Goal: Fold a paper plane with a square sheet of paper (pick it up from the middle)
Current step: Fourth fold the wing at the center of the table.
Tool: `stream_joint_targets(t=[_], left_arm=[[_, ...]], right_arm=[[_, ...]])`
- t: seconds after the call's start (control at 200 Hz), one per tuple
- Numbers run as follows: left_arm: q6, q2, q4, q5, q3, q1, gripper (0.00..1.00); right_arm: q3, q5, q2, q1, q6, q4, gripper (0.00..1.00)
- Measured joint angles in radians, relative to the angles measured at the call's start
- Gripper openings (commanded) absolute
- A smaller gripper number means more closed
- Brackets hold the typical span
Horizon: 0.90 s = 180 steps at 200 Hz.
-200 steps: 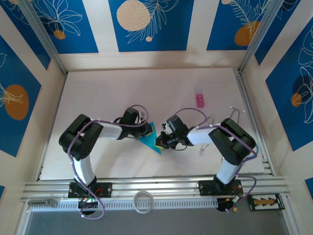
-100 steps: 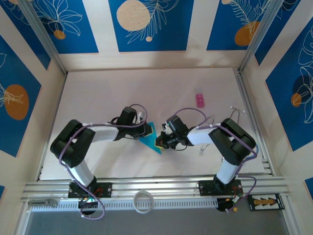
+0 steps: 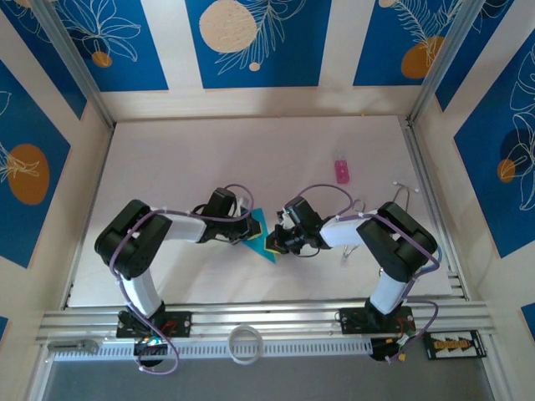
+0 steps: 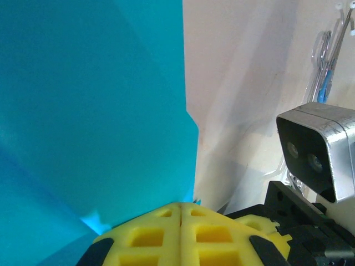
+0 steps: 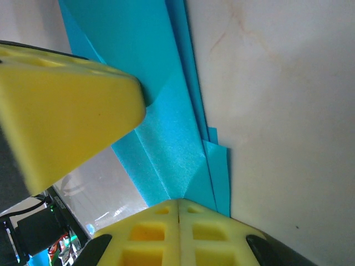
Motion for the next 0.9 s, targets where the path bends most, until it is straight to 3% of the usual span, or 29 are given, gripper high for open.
stream_joint_targets(t=[0.375, 0.9], left_arm=[[0.047, 0.045, -0.01, 0.049, 0.019, 0.051, 0.0], [0.084, 0.114, -0.034, 0.138, 0.098, 0.161, 0.04]], right_arm=[[0.084, 0.078, 0.01, 0.034, -0.061, -0.137, 0.0], [0.088, 0.116, 0.011, 0.039, -0.069, -0.124, 0.0]])
